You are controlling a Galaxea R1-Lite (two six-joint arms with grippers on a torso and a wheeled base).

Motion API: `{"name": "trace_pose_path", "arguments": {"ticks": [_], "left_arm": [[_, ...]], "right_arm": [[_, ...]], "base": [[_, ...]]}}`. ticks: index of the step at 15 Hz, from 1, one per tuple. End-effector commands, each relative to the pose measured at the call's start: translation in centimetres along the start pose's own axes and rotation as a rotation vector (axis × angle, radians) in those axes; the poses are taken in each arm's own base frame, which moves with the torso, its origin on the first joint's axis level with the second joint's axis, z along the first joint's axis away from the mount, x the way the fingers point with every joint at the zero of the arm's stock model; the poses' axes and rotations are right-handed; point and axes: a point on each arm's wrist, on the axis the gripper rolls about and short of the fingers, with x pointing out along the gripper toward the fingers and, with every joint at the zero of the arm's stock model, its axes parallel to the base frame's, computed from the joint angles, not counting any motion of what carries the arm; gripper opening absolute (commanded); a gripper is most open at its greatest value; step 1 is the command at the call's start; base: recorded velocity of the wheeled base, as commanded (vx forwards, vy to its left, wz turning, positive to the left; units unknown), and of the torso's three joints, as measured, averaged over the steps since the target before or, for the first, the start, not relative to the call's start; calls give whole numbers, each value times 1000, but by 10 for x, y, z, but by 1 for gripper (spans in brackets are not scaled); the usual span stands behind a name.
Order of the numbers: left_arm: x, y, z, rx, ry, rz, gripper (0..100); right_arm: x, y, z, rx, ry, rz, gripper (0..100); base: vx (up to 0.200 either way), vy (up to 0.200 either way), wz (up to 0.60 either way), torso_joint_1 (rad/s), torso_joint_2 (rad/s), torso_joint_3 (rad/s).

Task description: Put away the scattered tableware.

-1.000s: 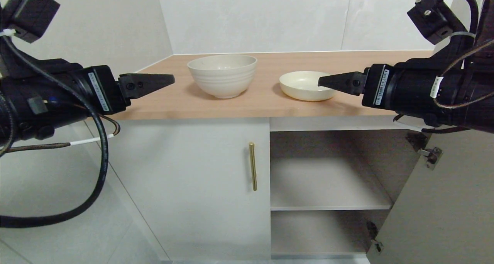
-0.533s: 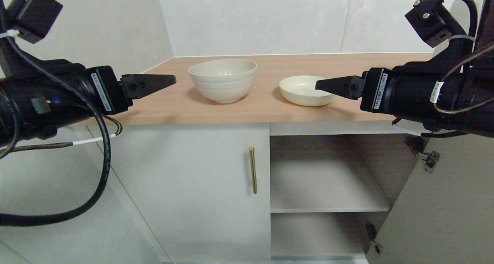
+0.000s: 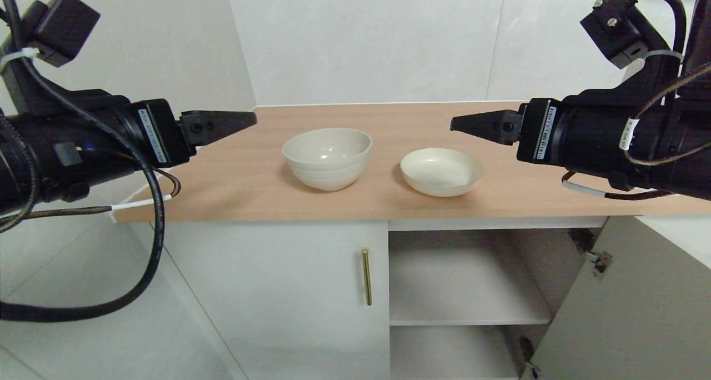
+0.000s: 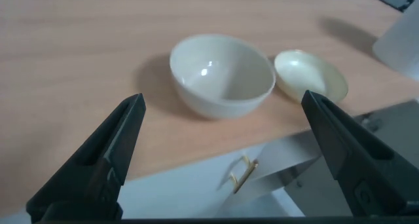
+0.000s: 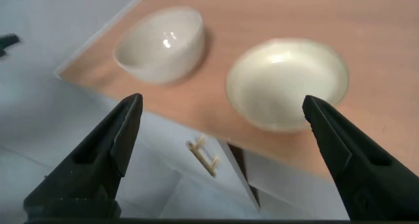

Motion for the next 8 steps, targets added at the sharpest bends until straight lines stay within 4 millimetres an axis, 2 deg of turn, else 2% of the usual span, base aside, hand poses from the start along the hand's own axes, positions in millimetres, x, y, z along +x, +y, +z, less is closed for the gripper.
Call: {"name": "trace_pose_path", "arguments": {"ticks": [1,4,6,8], "left_arm": [[8,2,-4,-2,21,8,100],[24,13,-4,-11,36,50,100],[43,22,0,-38,39,83,100],[61,26,-4,-63,67,105,100]], "right_arm": [[6,-2,-2,0,11,-7,100],[15,-7,-3,19,14,-37,100],[17,-13,2,121,-3,-55,100],[23,-28,3,139,-4,-106,100]], "base": [[0,0,0,139,-476,-330],[0,0,0,154,-471,-321],[0,0,0,168,-483,-313],[0,0,0,90,-254,-156]]}}
